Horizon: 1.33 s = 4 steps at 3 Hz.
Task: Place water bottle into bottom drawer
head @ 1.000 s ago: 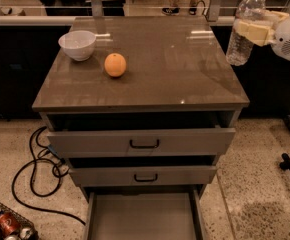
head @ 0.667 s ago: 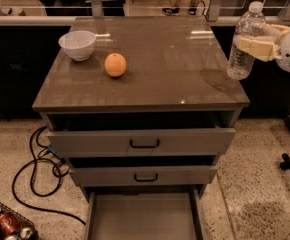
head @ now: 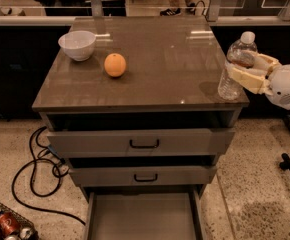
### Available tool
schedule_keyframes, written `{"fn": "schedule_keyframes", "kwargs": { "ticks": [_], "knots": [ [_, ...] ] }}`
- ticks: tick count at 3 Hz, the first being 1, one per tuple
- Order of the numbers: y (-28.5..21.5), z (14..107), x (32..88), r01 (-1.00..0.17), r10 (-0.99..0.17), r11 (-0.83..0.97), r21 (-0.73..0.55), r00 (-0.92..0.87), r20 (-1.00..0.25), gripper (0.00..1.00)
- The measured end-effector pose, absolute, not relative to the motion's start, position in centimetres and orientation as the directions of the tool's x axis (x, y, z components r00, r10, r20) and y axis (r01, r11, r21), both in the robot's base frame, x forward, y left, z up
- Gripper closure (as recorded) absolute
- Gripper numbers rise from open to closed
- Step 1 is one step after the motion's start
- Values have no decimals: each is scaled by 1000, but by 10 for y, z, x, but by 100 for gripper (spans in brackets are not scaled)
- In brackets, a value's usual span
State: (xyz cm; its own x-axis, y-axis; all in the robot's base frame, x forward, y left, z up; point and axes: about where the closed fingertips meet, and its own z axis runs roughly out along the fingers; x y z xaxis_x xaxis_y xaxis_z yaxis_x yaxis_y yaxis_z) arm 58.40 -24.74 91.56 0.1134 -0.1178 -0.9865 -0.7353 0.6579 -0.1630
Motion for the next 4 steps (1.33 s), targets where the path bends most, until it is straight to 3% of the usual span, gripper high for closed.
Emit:
{"fn": "schedule_keyframes", "kwargs": {
  "ticks": [2, 4],
  "knots": [
    [-250, 931, 578, -735, -110, 662, -149, 102, -989, 100],
    [-244, 1022, 529, -733, -120, 670, -116, 48, -992, 100]
  ]
}}
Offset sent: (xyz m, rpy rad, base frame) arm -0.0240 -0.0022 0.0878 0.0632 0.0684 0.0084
